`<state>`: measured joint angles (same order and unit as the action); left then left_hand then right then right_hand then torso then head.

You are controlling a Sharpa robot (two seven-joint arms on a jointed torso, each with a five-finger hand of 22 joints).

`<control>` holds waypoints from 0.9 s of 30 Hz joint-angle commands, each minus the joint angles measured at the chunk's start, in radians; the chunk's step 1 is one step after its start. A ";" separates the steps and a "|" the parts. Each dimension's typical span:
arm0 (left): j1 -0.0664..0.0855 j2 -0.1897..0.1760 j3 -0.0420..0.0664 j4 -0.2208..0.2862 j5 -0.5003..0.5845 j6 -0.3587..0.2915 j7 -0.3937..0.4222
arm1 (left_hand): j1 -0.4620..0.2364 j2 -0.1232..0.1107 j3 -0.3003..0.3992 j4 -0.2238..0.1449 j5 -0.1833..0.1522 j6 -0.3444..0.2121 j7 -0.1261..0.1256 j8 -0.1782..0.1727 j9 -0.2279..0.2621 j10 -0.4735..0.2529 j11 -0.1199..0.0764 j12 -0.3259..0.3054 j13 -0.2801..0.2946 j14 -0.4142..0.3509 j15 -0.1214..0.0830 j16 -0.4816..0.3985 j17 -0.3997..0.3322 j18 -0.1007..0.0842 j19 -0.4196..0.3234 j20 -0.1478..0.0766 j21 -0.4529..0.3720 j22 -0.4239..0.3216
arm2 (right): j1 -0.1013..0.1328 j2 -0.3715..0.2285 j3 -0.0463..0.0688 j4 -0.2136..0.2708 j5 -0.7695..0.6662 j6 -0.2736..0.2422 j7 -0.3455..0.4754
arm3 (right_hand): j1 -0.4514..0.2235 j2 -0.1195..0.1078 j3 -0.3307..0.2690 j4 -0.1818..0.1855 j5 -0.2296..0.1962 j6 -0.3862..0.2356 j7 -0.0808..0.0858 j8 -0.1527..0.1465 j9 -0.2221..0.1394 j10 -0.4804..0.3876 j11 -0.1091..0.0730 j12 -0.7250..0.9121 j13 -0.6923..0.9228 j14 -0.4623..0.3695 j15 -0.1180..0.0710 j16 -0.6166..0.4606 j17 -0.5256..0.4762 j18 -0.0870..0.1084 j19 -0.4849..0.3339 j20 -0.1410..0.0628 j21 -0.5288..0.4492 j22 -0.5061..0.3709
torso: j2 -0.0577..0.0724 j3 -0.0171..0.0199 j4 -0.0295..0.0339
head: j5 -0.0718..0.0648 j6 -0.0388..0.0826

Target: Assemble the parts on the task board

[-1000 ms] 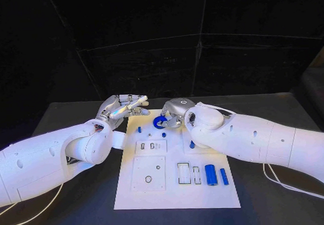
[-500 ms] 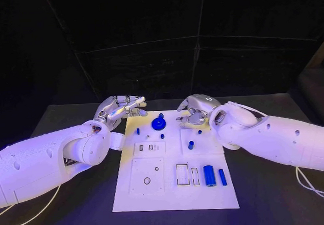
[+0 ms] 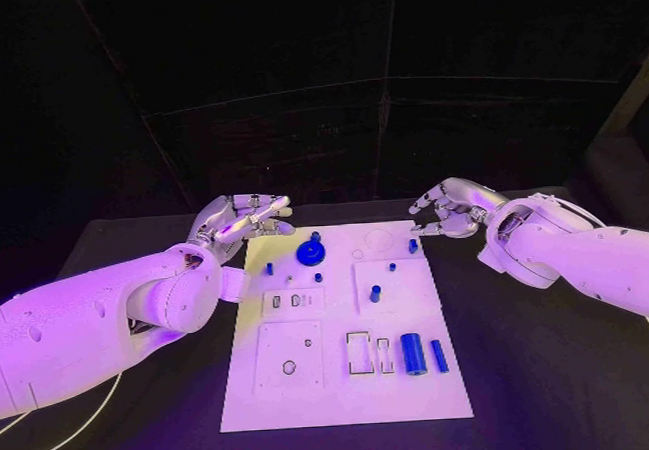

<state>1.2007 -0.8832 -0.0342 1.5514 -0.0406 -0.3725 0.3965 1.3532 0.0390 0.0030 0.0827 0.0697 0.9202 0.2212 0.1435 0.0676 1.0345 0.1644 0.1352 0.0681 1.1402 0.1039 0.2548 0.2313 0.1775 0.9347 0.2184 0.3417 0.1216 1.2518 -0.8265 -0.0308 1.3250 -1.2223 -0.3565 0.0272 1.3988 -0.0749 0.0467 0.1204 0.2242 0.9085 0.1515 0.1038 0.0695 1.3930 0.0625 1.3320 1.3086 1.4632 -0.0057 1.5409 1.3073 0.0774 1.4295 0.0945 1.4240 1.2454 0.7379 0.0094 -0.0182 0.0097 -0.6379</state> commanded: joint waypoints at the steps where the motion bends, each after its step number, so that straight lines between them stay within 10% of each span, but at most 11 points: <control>1: 0.001 0.005 0.000 -0.005 0.007 0.004 0.012 | 0.001 0.008 0.000 -0.004 -0.001 -0.004 0.004 -0.006 -0.001 0.005 0.002 -0.006 -0.001 -0.003 0.005 -0.003 0.001 0.006 0.008 0.002 -0.002 -0.001 | 0.002 0.004 0.000 -0.026 0.059 0.037 0.079 | 0.010 0.002 -0.001 -0.007 -0.002 -0.007 -0.001 -0.001 -0.001 -0.008 0.001 -0.007 0.032 0.092 -0.006 -0.002 0.201 -0.012 -0.003 -0.001 -0.006 0.000 | 0.001 0.0025 -0.0025 | -0.006 -0.003; 27: 0.000 0.022 0.000 -0.020 0.007 0.008 0.009 | 0.001 0.008 0.000 -0.004 -0.001 -0.004 0.004 -0.006 -0.001 0.005 0.002 -0.006 -0.001 -0.003 0.005 -0.003 0.001 0.006 0.008 0.002 -0.002 -0.001 | -0.045 0.040 0.000 -0.110 0.039 0.075 0.104 | 0.021 0.007 -0.004 -0.011 0.013 -0.013 -0.001 -0.002 -0.001 -0.008 0.002 -0.009 0.032 0.093 -0.005 -0.001 0.205 -0.012 -0.003 -0.001 -0.006 0.000 | 0.000 0.0004 -0.0026 | -0.027 -0.014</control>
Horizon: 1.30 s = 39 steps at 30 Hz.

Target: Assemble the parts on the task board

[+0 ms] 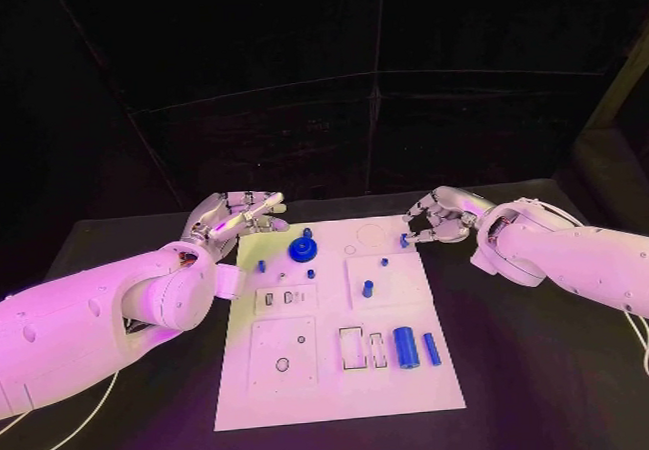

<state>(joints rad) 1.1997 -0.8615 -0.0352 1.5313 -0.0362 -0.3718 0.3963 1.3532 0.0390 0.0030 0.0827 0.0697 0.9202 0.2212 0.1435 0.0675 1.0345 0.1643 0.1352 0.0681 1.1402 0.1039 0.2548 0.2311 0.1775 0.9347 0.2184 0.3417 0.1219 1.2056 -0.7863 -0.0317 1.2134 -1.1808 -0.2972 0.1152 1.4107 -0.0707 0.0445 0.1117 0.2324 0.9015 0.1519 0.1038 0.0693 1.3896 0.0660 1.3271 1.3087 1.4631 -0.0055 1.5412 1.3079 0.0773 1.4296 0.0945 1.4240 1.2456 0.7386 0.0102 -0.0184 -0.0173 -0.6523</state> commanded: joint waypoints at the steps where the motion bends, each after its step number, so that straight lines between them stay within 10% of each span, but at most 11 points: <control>1: 0.001 0.001 0.001 0.000 0.003 0.007 0.010 | 0.001 0.008 0.000 -0.004 -0.001 -0.004 0.004 -0.006 -0.001 0.005 0.002 -0.006 -0.001 -0.003 0.005 -0.003 0.002 0.006 0.008 0.002 -0.002 -0.001 | 0.000 0.000 0.001 0.001 -0.002 0.017 0.015 | 0.009 0.003 -0.002 -0.003 0.005 -0.006 -0.001 -0.002 -0.001 -0.005 -0.002 -0.004 0.032 0.093 -0.006 -0.001 0.204 -0.012 -0.003 -0.001 -0.006 0.000 | 0.000 0.0000 -0.0025 | 0.000 0.000; 39: 0.001 0.004 0.001 -0.004 0.003 0.009 0.008 | 0.001 0.008 0.000 -0.006 -0.001 -0.003 0.003 -0.006 -0.001 0.007 0.001 -0.007 -0.001 -0.003 0.004 -0.004 0.003 0.006 0.008 0.001 -0.003 -0.002 | -0.022 0.035 0.000 -0.042 -0.036 0.055 0.000 | 0.029 0.048 0.013 -0.010 0.003 0.044 -0.001 0.023 0.003 0.016 -0.003 0.017 0.052 0.096 -0.007 0.004 0.214 -0.014 0.004 -0.002 0.000 0.013 | -0.001 0.0014 -0.0001 | -0.012 -0.008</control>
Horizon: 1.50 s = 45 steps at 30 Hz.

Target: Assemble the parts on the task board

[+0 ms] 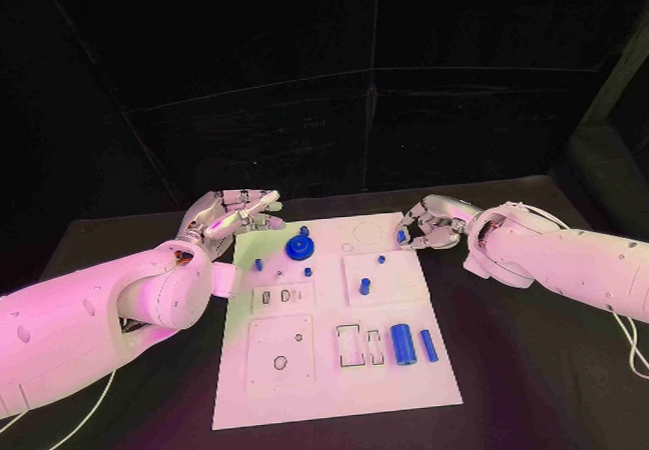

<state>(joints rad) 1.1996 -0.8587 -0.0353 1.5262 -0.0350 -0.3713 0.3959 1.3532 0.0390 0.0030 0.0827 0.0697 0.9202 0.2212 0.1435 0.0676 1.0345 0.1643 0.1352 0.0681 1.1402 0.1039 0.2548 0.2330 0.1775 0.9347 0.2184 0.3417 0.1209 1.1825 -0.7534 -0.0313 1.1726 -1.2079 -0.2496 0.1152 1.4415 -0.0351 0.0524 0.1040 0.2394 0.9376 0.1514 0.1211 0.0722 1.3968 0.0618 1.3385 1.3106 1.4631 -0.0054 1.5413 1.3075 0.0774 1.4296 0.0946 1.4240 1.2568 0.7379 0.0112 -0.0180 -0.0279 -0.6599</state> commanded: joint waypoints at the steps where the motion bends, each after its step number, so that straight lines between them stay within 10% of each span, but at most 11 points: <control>1: 0.001 0.001 0.001 0.001 0.001 0.008 0.008 | 0.001 0.008 0.000 -0.006 -0.001 -0.003 0.003 -0.006 -0.001 0.007 0.001 -0.007 -0.001 -0.003 0.004 -0.004 0.001 0.006 0.008 0.001 -0.003 -0.001 | 0.001 0.002 0.000 -0.002 -0.009 0.008 -0.001 | -0.002 0.015 0.006 -0.002 -0.004 0.012 -0.001 0.008 0.001 0.010 0.001 0.006 0.051 0.096 -0.007 0.004 0.215 -0.014 0.004 -0.002 0.000 0.002 | 0.000 0.0005 -0.0006 | -0.001 0.000; 17: 0.001 0.000 0.001 -0.001 0.001 0.016 0.001 | 0.002 0.009 0.000 -0.007 -0.001 -0.003 0.003 -0.007 -0.001 0.008 0.001 -0.007 -0.001 -0.003 0.004 -0.004 0.002 0.006 0.009 0.001 -0.003 -0.002 | 0.001 0.013 0.000 -0.008 -0.009 0.003 -0.009 | 0.016 0.058 0.052 -0.014 -0.058 0.111 -0.028 0.050 0.010 0.021 -0.021 0.018 0.063 0.097 -0.024 0.006 0.220 -0.017 0.011 -0.015 0.007 0.015 | 0.000 0.0003 0.0006 | -0.011 -0.005; 28: 0.001 0.000 0.000 -0.004 0.001 0.020 -0.001 | 0.002 0.009 0.000 -0.007 -0.001 -0.003 0.003 -0.007 -0.001 0.008 0.001 -0.008 -0.001 -0.003 0.004 -0.005 0.002 0.006 0.009 0.001 -0.003 -0.002 | 0.001 0.006 0.000 0.011 -0.009 -0.088 -0.026 | 0.029 0.077 0.086 -0.028 -0.063 0.122 -0.036 0.057 0.010 0.028 -0.030 0.025 0.071 0.098 -0.032 0.008 0.223 -0.023 0.025 -0.024 0.020 0.044 | -0.001 0.0014 0.0007 | -0.003 -0.007; 45: 0.002 -0.008 0.000 -0.014 0.005 0.018 -0.002 | 0.000 0.009 -0.001 -0.007 -0.001 -0.003 0.003 -0.007 -0.001 0.008 0.001 -0.008 -0.001 -0.003 0.004 -0.005 0.003 0.006 0.009 0.001 -0.003 -0.002 | 0.016 -0.025 0.004 0.271 -0.063 -0.169 -0.144 | 0.016 0.063 0.092 -0.030 -0.055 0.116 -0.034 0.052 0.007 0.030 -0.028 0.024 0.071 0.098 -0.033 0.009 0.225 -0.023 0.028 -0.026 0.023 0.048 | -0.005 -0.0072 0.0015 | 0.018 -0.006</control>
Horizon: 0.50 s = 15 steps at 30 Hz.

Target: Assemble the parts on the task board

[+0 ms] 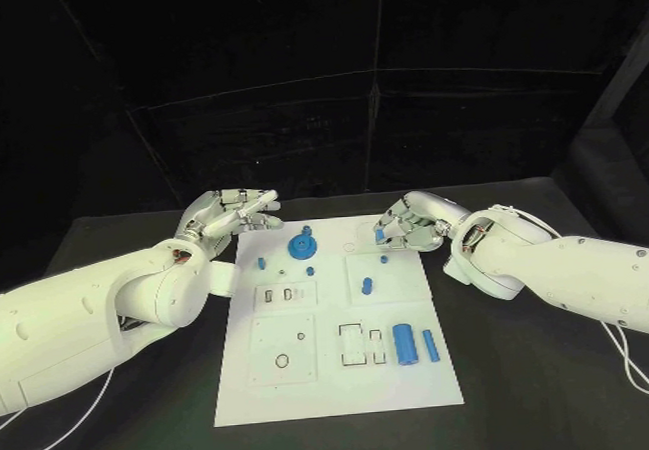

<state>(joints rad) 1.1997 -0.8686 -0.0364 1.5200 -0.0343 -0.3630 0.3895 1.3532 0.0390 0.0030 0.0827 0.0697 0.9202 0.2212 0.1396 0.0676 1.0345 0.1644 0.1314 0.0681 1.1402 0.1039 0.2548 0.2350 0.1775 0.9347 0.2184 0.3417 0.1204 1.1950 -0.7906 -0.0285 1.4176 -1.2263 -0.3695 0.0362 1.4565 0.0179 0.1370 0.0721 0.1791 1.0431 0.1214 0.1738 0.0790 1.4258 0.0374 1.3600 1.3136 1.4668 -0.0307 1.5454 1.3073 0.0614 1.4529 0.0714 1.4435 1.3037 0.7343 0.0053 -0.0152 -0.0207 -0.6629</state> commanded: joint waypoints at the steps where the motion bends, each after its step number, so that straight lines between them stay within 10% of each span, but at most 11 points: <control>1: 0.002 0.004 0.001 -0.011 0.008 0.009 0.005 | 0.000 0.009 -0.001 -0.007 -0.001 -0.003 0.003 -0.003 -0.001 0.008 0.001 -0.005 -0.001 -0.003 0.004 -0.005 0.001 0.006 0.009 0.001 -0.003 -0.001 | 0.005 0.022 0.001 0.035 -0.056 -0.051 -0.080 | 0.000 0.010 0.010 0.002 0.008 0.009 -0.003 -0.002 0.000 0.001 -0.004 0.002 0.068 0.095 -0.007 0.004 0.225 -0.007 0.005 -0.003 0.003 0.001 | -0.004 -0.0028 -0.0012 | 0.015 -0.007; 15: 0.003 0.010 0.001 -0.039 0.019 -0.006 0.015 | 0.000 0.010 -0.001 -0.007 -0.001 -0.003 0.003 -0.003 -0.001 0.008 0.001 -0.005 -0.001 -0.003 0.004 -0.005 0.001 0.006 0.009 0.001 -0.003 -0.002 | 0.005 0.202 0.001 0.040 -0.188 0.002 -0.268 | -0.010 0.005 0.018 0.002 0.011 0.004 -0.001 -0.008 -0.003 -0.003 -0.002 -0.006 0.061 0.093 -0.006 -0.001 0.216 -0.007 0.005 -0.003 0.003 0.001 | -0.018 -0.0149 0.0143 | 0.115 -0.036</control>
<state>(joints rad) 1.2005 -0.8593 -0.0365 1.4825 -0.0233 -0.3652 0.3904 1.3532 0.0390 0.0030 0.0827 0.0697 0.9202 0.2212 0.1396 0.0675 1.0345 0.1644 0.1314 0.0681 1.1402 0.1039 0.2548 0.2348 0.1775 0.9347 0.2184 0.3417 0.1197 1.1993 -0.5959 -0.0282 1.4622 -1.3456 -0.3873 -0.1547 1.4515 0.0228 0.1493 0.0766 0.1882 1.0398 0.1182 0.1641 0.0735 1.4256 0.0375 1.3589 1.3136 1.4668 -0.0306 1.5454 1.3080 0.0617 1.4528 0.0714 1.4435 1.3036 0.7203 -0.0059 -0.0058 0.0821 -0.6945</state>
